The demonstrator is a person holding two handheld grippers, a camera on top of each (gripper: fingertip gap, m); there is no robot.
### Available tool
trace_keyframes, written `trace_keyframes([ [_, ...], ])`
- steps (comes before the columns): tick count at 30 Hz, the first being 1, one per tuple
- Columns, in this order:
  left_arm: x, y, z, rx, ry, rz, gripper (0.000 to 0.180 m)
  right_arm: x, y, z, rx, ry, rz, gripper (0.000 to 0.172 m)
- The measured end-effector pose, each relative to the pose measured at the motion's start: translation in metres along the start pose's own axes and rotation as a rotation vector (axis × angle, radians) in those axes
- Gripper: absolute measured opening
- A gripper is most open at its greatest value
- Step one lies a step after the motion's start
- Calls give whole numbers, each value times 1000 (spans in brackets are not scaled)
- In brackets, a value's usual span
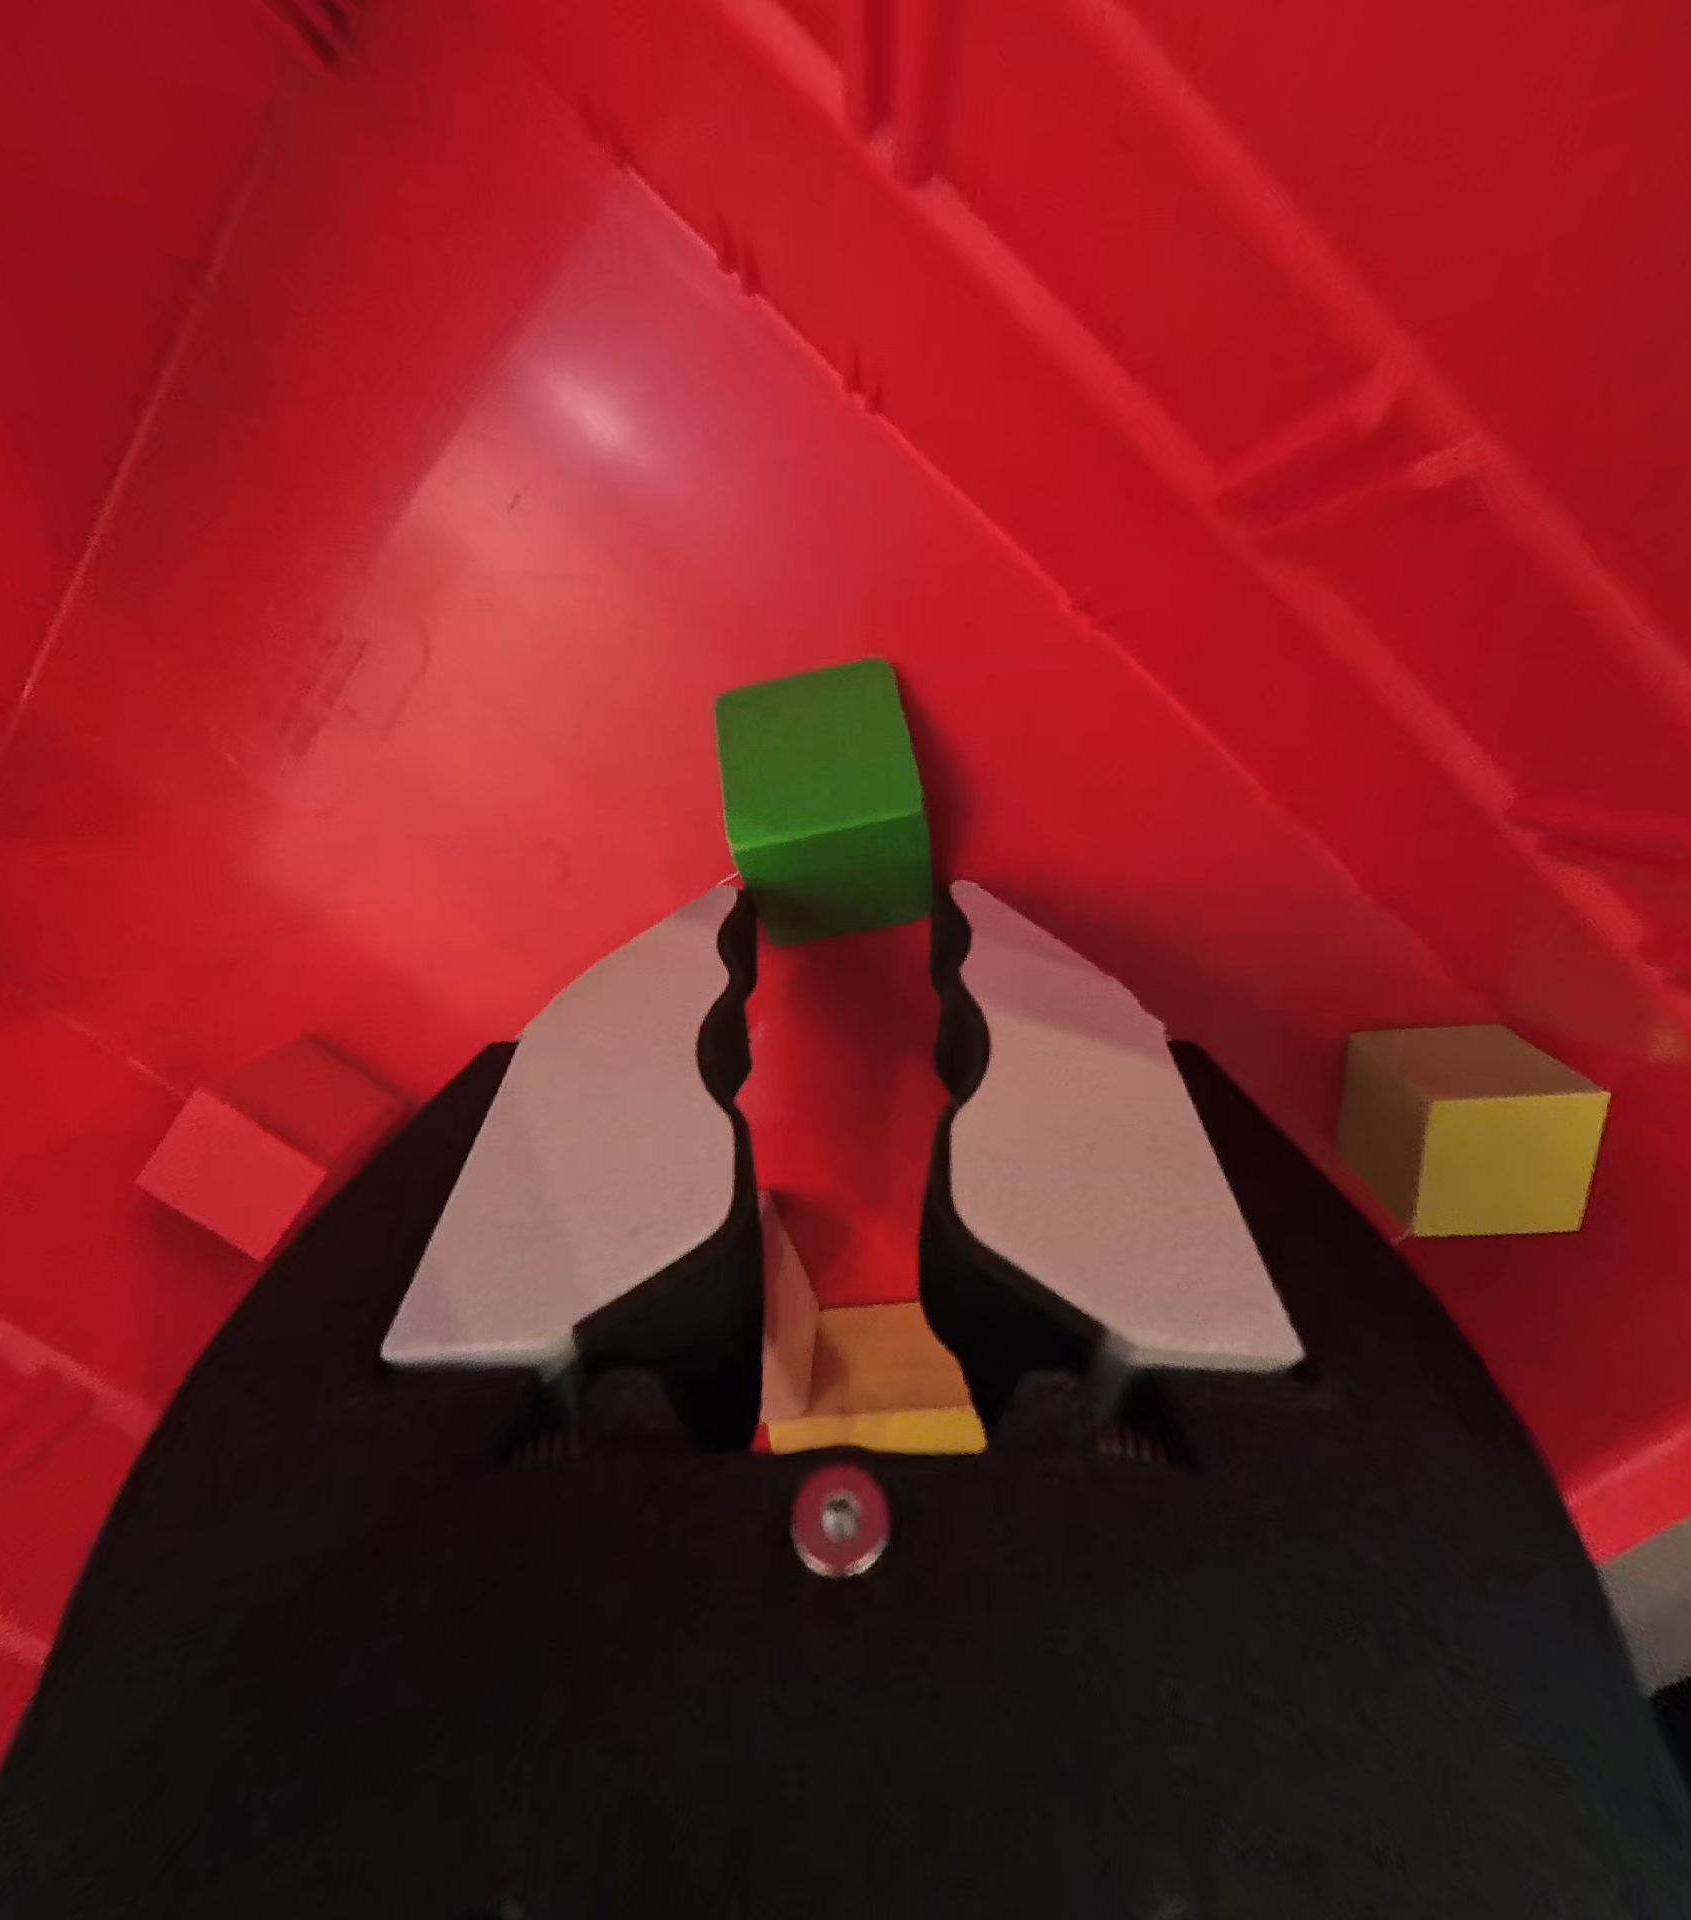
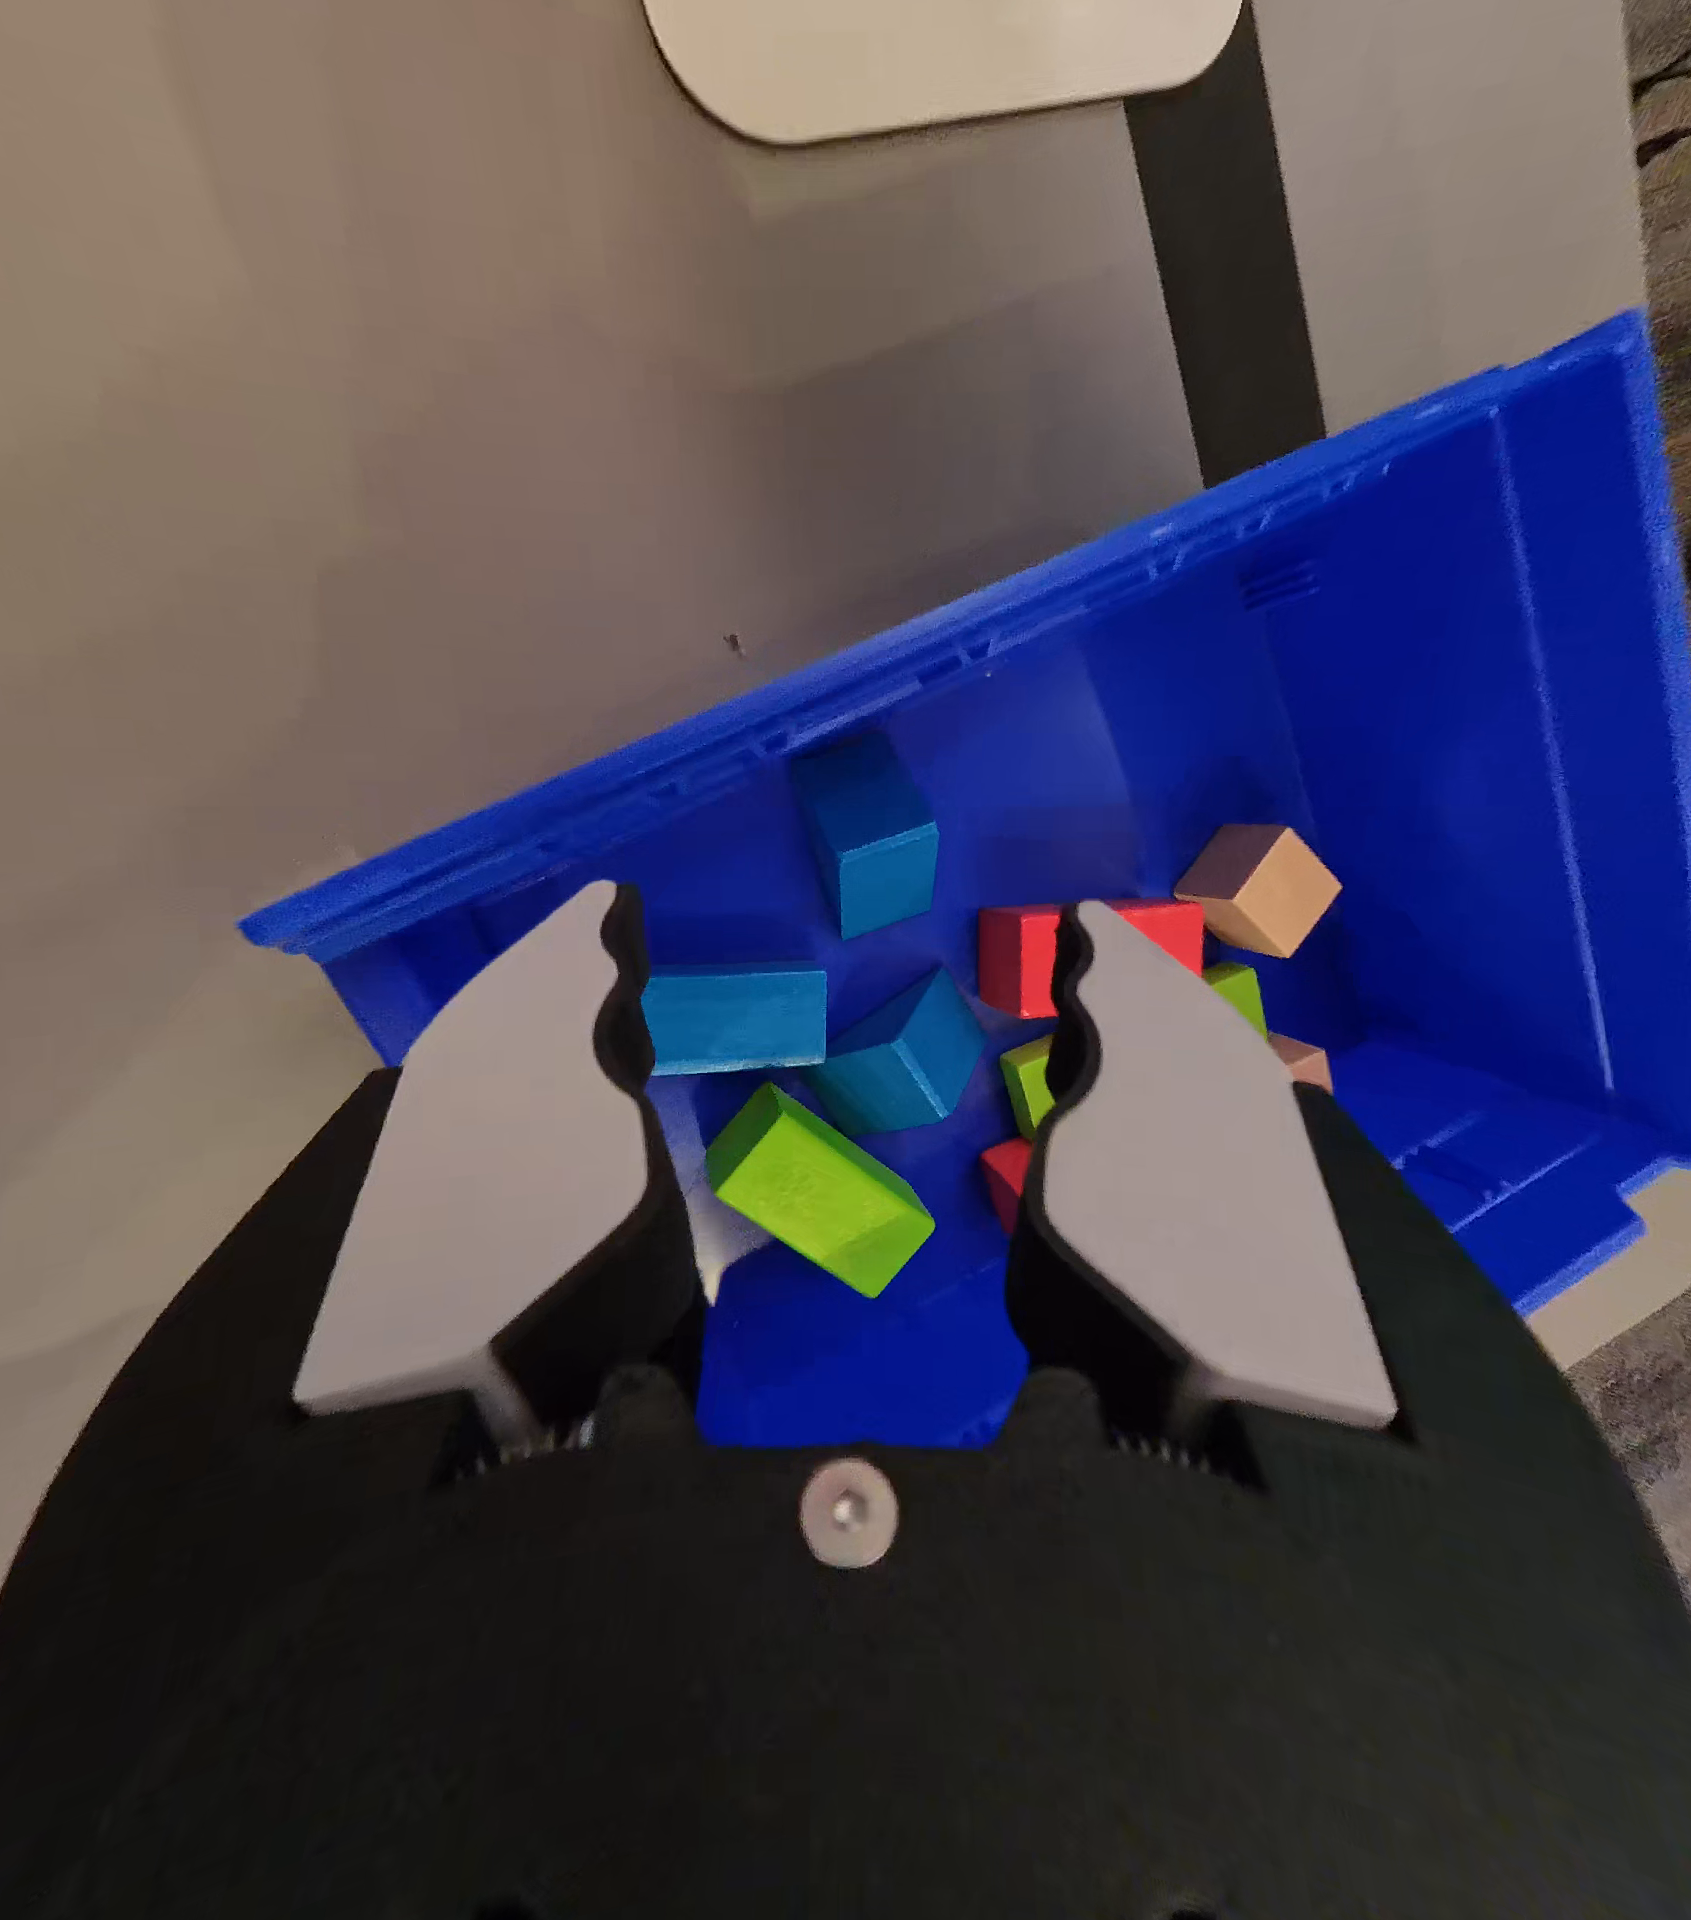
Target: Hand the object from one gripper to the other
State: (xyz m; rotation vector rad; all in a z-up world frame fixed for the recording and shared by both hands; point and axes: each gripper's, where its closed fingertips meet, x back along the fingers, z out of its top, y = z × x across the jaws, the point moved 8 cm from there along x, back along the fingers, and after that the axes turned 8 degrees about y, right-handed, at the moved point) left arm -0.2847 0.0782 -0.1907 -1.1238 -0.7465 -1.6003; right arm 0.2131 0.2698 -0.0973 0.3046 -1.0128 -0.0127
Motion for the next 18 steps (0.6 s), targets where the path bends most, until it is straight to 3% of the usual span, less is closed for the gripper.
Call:
trace_keyframes([
  [3,1,0,-1,-51,-1,-11,32,7,-4,6,6,6,-8,73],
  [5,-1,-2,0,-22,1,-21,52,8,-6,8,7,8,-9,73],
  [7,-2,-2,2,-12,5,-30,59,8,-8,10,6,5,-6,73],
  [11,-5,-1,5,42,36,-41,56,8,-12,16,9,10,-8,73],
  [12,-5,0,6,59,55,-36,37,8,-12,18,8,18,-11,73],
  [13,-5,0,6,66,60,-26,34,9,-14,20,8,27,-13,73],
  [18,2,-1,1,25,66,31,34,24,-28,51,46,125,-41,68],
])
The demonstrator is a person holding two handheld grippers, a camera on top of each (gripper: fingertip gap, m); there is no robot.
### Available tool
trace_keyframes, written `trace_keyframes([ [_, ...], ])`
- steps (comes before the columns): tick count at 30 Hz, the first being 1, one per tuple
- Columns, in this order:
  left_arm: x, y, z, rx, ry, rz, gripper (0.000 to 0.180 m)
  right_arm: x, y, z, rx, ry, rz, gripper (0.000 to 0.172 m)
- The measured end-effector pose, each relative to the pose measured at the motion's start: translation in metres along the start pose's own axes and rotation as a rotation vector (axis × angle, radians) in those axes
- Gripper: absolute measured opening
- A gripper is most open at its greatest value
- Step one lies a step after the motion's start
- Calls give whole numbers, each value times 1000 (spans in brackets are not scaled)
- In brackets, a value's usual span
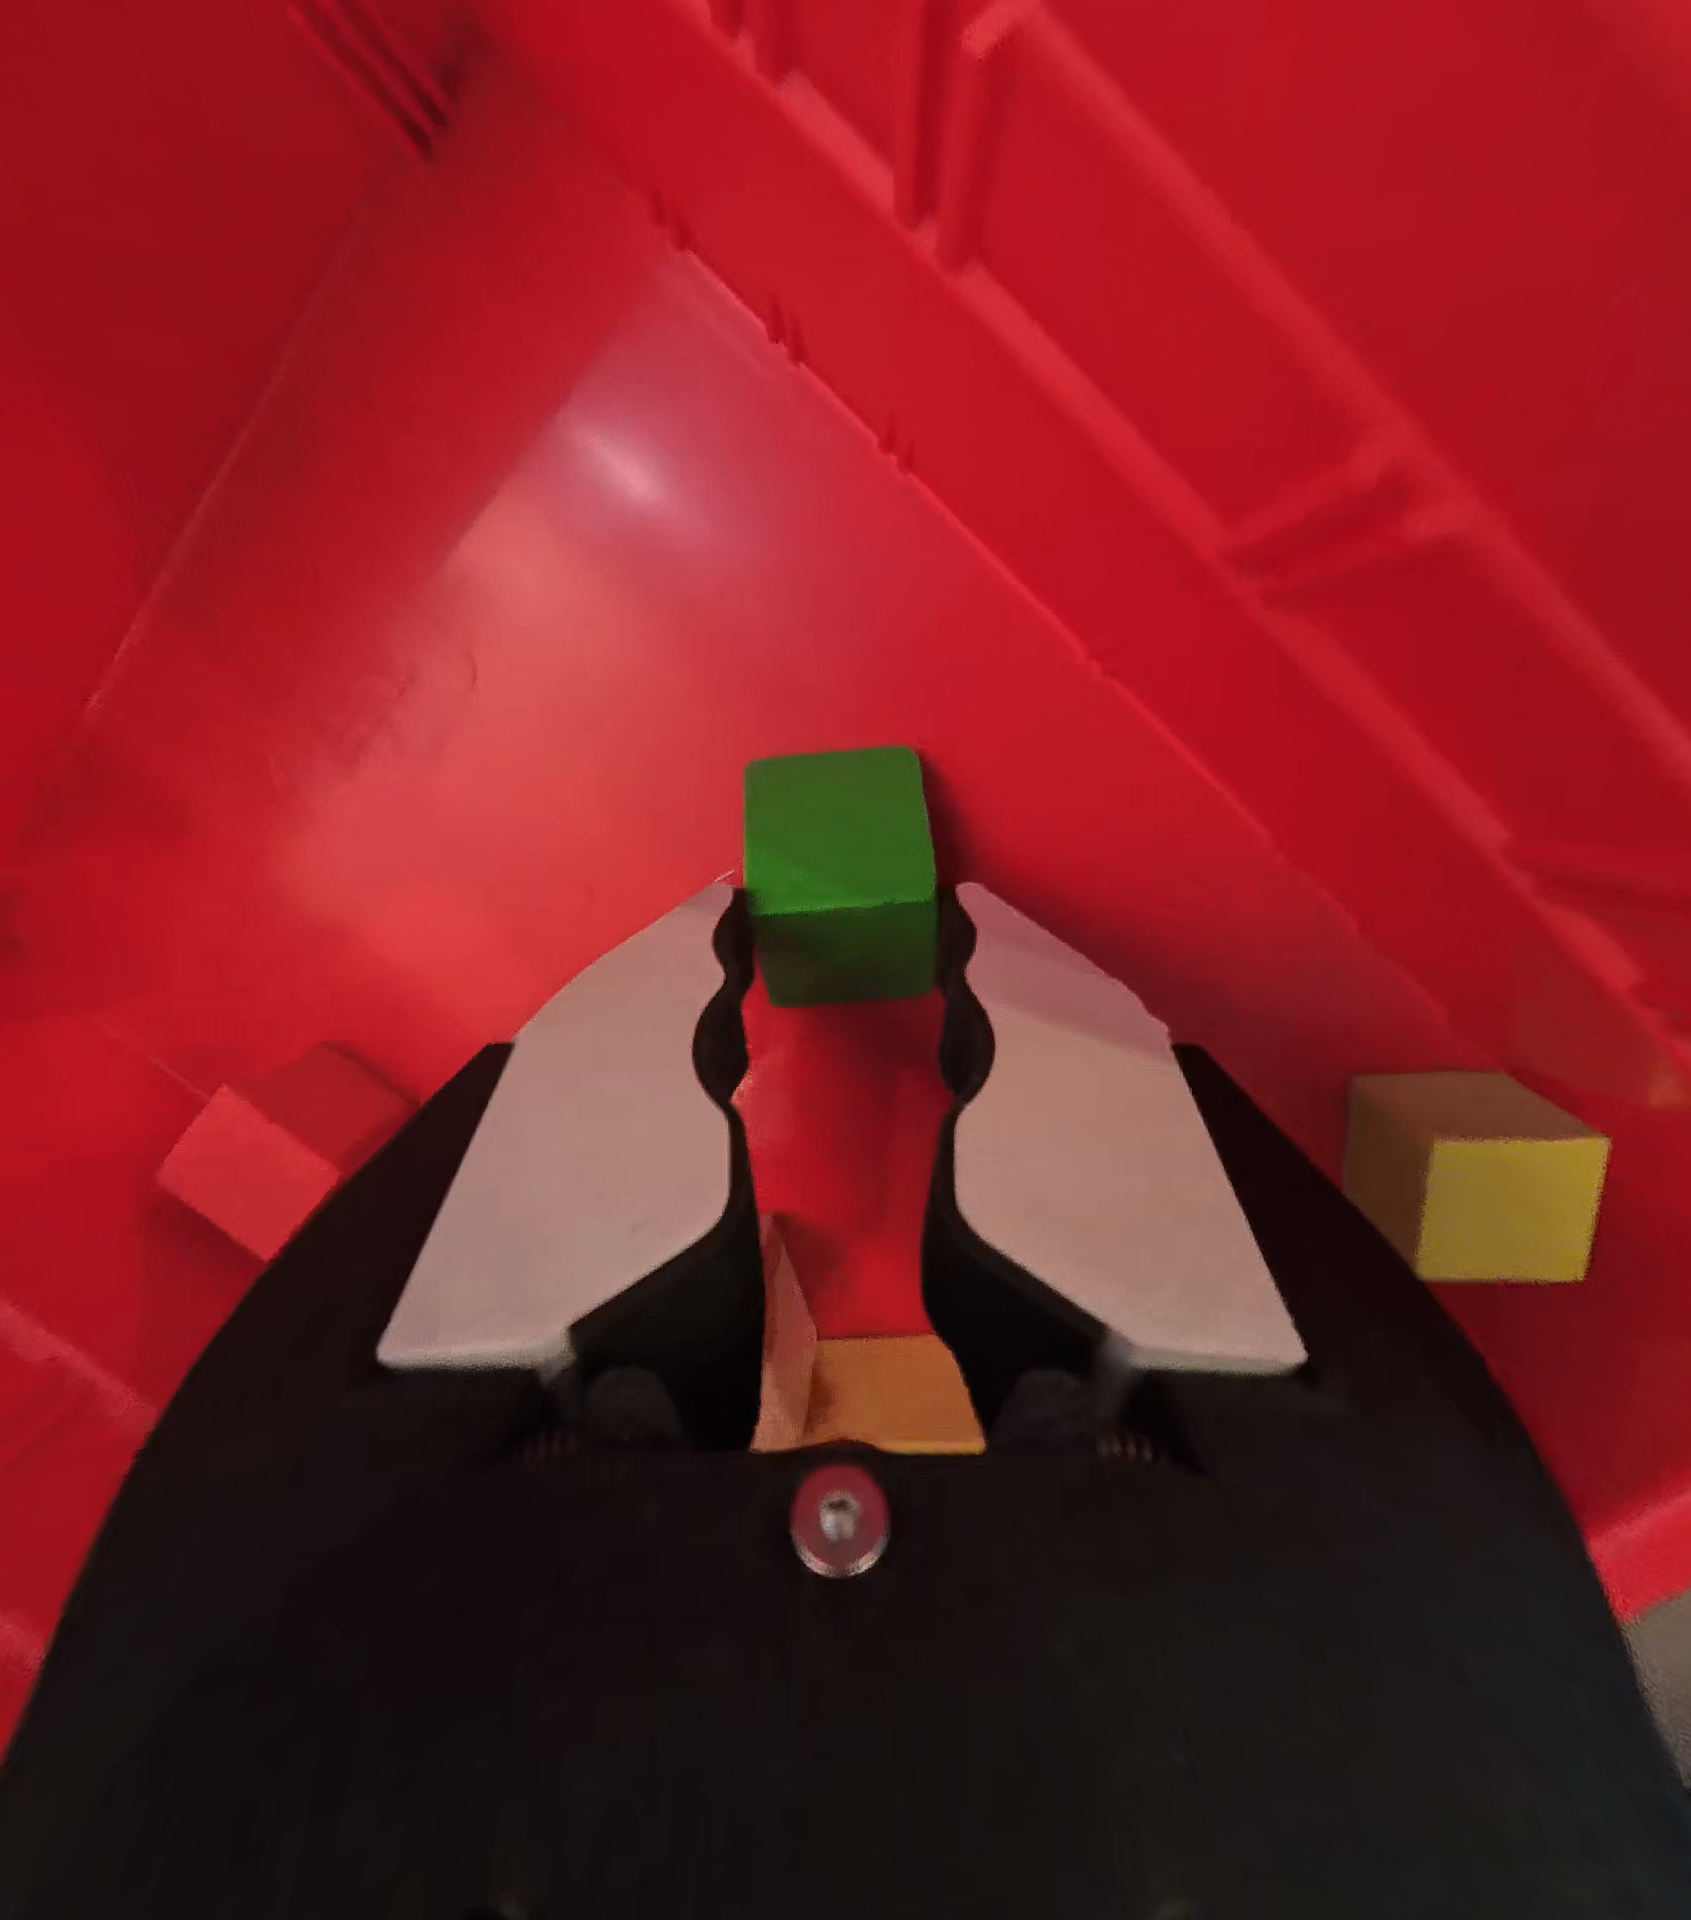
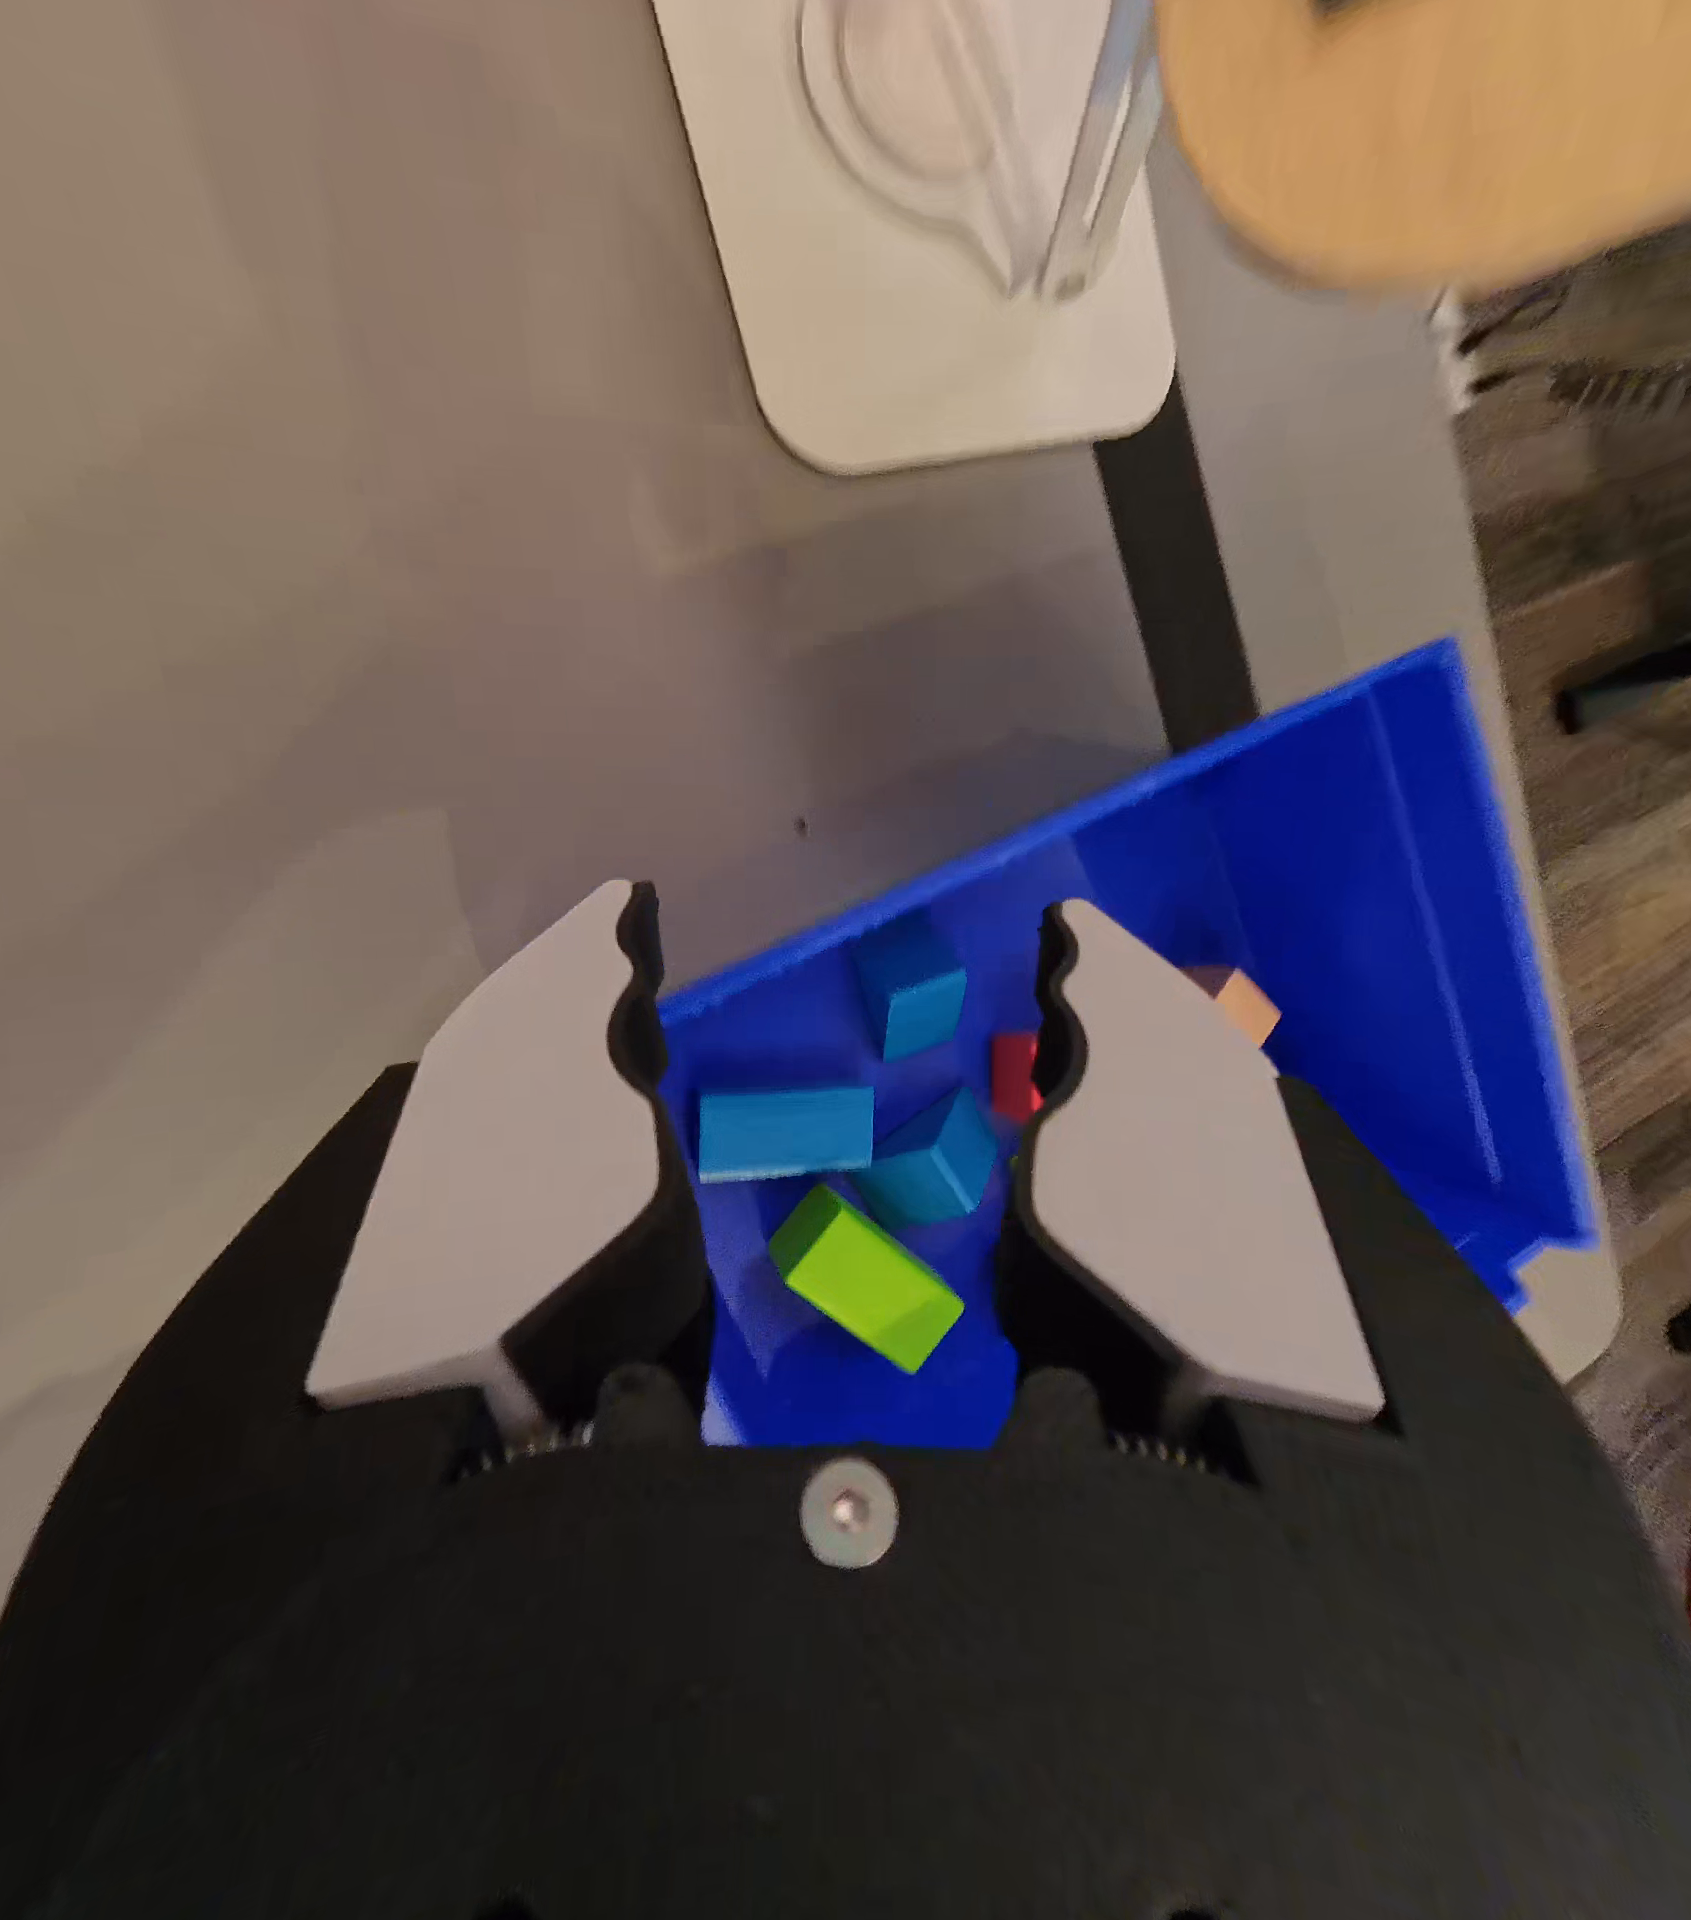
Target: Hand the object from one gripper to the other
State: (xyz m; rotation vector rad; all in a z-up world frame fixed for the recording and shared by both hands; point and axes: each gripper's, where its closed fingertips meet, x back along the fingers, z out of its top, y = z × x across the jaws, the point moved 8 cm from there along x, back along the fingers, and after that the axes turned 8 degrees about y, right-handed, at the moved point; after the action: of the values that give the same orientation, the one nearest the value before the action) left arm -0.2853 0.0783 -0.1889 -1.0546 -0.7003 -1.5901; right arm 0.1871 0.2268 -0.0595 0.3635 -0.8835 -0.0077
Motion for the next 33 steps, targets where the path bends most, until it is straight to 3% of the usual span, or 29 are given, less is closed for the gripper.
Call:
trace_keyframes([
  [6,72,23,9,-81,216,-89,34,8,-45,95,124,295,73,63],
  [11,143,99,32,-351,334,-235,34,-7,-81,172,166,502,189,57],
  [14,175,144,47,-475,377,-289,34,-18,-99,199,190,522,240,51],
  [23,211,207,62,-659,397,-322,34,-28,-134,223,228,456,275,45],
  [25,213,214,63,-677,402,-318,34,-27,-137,224,235,445,286,32],
  [33,220,219,64,-712,445,-311,41,-12,-139,222,186,537,296,30],
])
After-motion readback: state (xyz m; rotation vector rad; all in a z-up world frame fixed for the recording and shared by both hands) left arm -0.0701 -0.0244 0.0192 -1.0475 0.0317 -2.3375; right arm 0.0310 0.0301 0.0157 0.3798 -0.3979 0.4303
